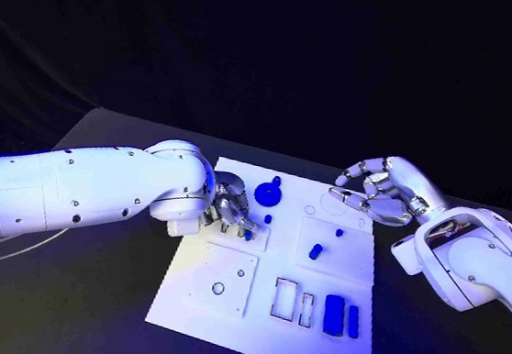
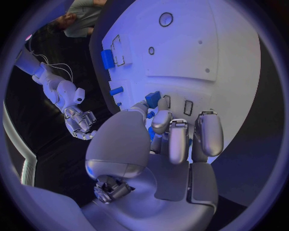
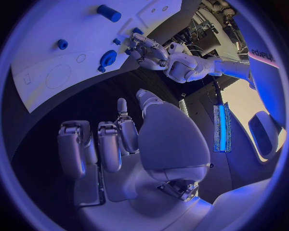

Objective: Assemble the parts on the task board

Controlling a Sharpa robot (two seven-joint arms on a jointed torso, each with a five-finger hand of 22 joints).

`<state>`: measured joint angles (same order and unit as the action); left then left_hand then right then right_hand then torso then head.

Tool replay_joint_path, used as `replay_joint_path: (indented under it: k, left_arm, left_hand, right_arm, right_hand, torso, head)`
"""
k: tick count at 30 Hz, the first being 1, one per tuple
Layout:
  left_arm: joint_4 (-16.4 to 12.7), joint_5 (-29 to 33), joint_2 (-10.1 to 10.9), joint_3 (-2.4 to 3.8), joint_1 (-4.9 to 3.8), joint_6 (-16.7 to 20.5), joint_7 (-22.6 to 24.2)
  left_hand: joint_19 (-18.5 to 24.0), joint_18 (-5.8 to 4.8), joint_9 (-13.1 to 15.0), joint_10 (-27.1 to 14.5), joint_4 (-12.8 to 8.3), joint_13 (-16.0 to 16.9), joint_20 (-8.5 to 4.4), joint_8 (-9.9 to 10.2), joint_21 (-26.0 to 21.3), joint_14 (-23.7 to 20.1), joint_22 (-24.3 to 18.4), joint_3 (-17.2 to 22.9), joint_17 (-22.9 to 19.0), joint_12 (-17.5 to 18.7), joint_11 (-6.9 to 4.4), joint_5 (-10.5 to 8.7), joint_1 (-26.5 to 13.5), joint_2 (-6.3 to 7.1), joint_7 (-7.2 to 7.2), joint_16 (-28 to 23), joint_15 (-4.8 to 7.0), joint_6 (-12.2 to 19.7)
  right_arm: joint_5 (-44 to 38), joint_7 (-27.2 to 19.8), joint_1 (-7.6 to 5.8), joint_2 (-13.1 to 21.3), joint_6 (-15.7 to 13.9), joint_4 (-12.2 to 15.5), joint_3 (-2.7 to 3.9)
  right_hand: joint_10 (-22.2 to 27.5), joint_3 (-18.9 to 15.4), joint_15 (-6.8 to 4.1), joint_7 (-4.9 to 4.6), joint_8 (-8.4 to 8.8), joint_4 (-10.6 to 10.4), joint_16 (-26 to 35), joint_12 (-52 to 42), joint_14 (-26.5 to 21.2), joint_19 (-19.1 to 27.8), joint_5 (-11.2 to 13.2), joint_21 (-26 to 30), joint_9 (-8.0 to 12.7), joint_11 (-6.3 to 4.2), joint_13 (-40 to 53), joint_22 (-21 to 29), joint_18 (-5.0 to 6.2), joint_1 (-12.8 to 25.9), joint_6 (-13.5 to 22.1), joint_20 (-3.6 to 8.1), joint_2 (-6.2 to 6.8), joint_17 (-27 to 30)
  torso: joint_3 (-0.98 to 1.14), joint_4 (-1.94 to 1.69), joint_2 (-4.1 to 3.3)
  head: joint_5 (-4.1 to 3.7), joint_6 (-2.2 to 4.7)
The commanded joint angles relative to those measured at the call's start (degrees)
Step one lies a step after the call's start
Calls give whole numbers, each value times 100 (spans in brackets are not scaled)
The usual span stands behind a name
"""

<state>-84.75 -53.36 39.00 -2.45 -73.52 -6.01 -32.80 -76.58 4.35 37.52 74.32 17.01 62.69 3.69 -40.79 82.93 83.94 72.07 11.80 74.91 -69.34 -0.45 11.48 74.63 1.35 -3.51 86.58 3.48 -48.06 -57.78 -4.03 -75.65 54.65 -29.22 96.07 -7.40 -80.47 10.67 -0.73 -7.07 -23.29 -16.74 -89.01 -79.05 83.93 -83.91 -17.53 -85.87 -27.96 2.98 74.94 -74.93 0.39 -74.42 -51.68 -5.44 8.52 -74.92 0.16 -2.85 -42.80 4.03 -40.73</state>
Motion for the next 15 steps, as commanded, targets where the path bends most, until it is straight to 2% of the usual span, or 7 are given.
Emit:
replay_joint_path:
  k: [1,3,4,5,8,9,15]
  left_arm:
    - [-13,85,0,2,-7,-56,28]
    - [-17,91,4,2,-7,-58,33]
    - [-19,94,6,2,-7,-59,35]
    - [-22,99,9,2,-7,-61,36]
    - [-39,127,25,3,-6,-63,47]
    - [-43,135,29,3,-6,-62,50]
    - [-93,171,69,4,-5,-26,86]
  left_hand:
    - [10,-39,143,-16,-24,13,-3,40,31,461,13,1339,1078,35,-15,-5,-177,483,-5,20,15,-35]
    - [11,-38,222,-23,-28,3,-4,27,29,461,17,1984,1078,57,-17,-15,-188,674,-9,18,31,-15]
    - [11,-38,229,-25,-27,1,-4,26,29,461,17,2055,1079,60,-16,-17,-181,691,-12,18,34,-12]
    - [16,-37,298,-14,-93,1,-6,2,27,460,16,2480,1077,66,-13,-22,-183,846,7,15,21,-2]
    - [23,-36,360,-51,-340,-50,-13,1,25,456,14,3021,1070,130,-12,-1,-11,963,-5,7,37,59]
    - [25,-35,428,-54,-498,-86,-21,-27,29,456,18,3406,1073,173,20,-12,-37,1052,-55,8,10,67]
    - [22,-37,543,-41,-777,-122,-27,-55,43,456,38,3853,1076,216,47,-21,-205,1149,-79,8,-24,79]
  right_arm:
    - [-48,-15,6,-3,52,3,0]
    - [-48,-18,7,-2,49,3,0]
    - [-48,-18,8,-2,48,3,0]
    - [-48,-19,9,-1,47,4,0]
    - [-48,-25,14,-1,43,3,0]
    - [-48,-27,15,-1,42,3,0]
    - [-48,-41,26,1,21,5,0]
  right_hand:
    - [-3,-5,-47,3,-31,15,39,23,520,-304,-20,15,-5,-40,378,-1220,83,21,55,33,-7,-1142]
    - [-3,-5,-47,3,-31,15,39,23,520,-304,-20,15,-5,-40,378,-1220,83,21,55,33,-7,-1142]
    - [-3,-5,-47,3,-31,15,39,23,520,-304,-20,15,-5,-40,378,-1220,83,21,55,33,-7,-1142]
    - [-3,-5,-47,3,-31,15,39,23,520,-304,-20,15,-5,-40,378,-1220,83,21,55,33,-7,-1142]
    - [-3,-5,-47,3,-31,15,39,23,520,-304,-20,15,-5,-40,378,-1220,83,21,55,33,-7,-1142]
    - [-3,-5,-47,3,-31,15,39,23,520,-304,-20,15,-5,-40,378,-1220,83,21,55,33,-7,-1142]
    - [-4,-3,-48,3,-34,15,40,23,519,-304,-27,16,-9,-41,378,-1220,83,21,57,33,-7,-1141]
  torso:
    - [-1,-3,-2]
    - [-2,-3,-2]
    - [-3,-3,-2]
    - [-4,-3,-4]
    - [-4,-2,-3]
    - [-3,-2,-2]
    - [-2,-5,-3]
  head:
    - [-3,-6]
    - [-4,-9]
    - [-5,-12]
    - [-6,-14]
    - [-6,-13]
    - [-6,-14]
    - [-8,-18]
